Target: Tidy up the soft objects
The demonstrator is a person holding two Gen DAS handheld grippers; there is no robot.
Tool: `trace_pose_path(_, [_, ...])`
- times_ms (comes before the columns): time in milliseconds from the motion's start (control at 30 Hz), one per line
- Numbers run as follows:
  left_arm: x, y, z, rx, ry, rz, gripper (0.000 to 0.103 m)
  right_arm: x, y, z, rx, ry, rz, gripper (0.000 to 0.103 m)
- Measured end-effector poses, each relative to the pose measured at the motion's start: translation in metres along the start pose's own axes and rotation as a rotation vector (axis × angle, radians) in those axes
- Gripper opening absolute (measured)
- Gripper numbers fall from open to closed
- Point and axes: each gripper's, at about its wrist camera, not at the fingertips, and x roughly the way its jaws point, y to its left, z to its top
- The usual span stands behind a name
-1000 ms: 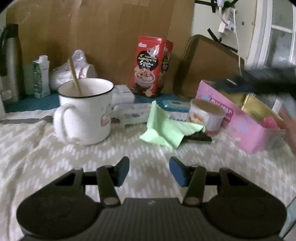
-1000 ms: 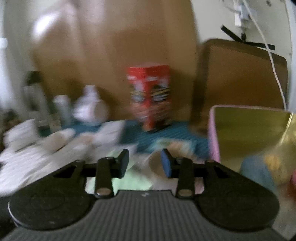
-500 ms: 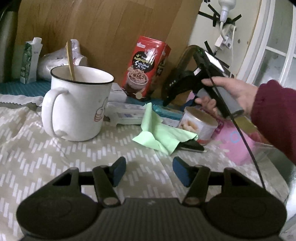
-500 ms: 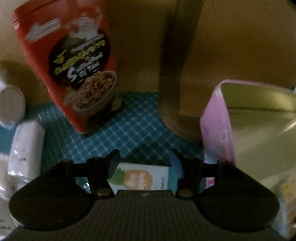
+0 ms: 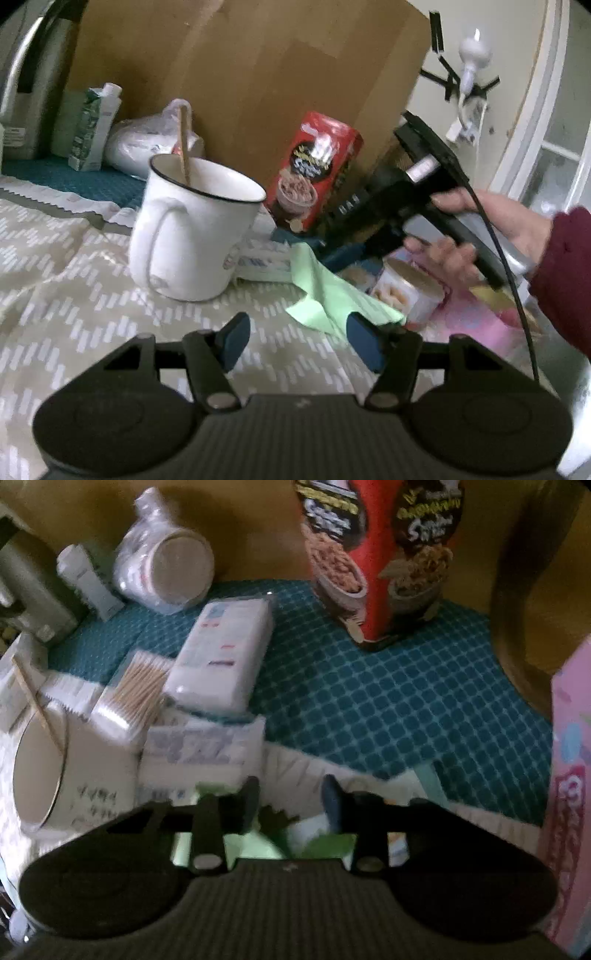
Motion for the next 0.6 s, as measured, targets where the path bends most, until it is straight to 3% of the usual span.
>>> trace_pose_path(67, [-0.005,0.003,0.000,-0.018,-0.019,-0.002,0.060,-0.009,0.007,-0.015,-0.016,0.000,0.072,0.034])
trace_pose_path(167, [-0.010,0.010,0.001,-0.056,-0.021,-0.022,0.060,-0.042,0.020,-0.038,-0.070,-0.150,0.073,0.038])
trace_pose_path(233, [-0.012,0.014,0.002,-0.080,-0.017,-0.030,0.060,-0.048,0.025,-0.056,-0.106,-0.167,0.112,0.040])
trace_pose_path(333, [-0.016,0.018,0.001,-0.105,-0.002,-0.024,0.060,-0.029,0.040,-0.077,-0.184,-0.167,0.032,0.047])
trace_pose_path(400, [-0.017,0.018,0.001,-0.119,0.020,-0.015,0.060,-0.019,0.052,-0.088,-0.259,-0.235,-0.054,0.048])
trace_pose_path(433, [-0.018,0.018,0.000,-0.124,0.026,-0.009,0.060,-0.016,0.062,-0.095,-0.306,-0.264,-0.094,0.043])
trace_pose_path(467, [-0.021,0.018,-0.002,-0.131,0.029,-0.005,0.059,-0.018,0.063,-0.102,-0.337,-0.284,-0.096,0.012])
trace_pose_path(500, [-0.025,0.018,-0.003,-0.139,0.033,0.001,0.058,-0.018,0.065,-0.109,-0.356,-0.282,-0.062,0.003])
trace_pose_path(600, [-0.036,0.018,-0.006,-0.153,0.049,0.022,0.056,-0.025,0.077,-0.139,-0.412,-0.328,-0.022,0.002])
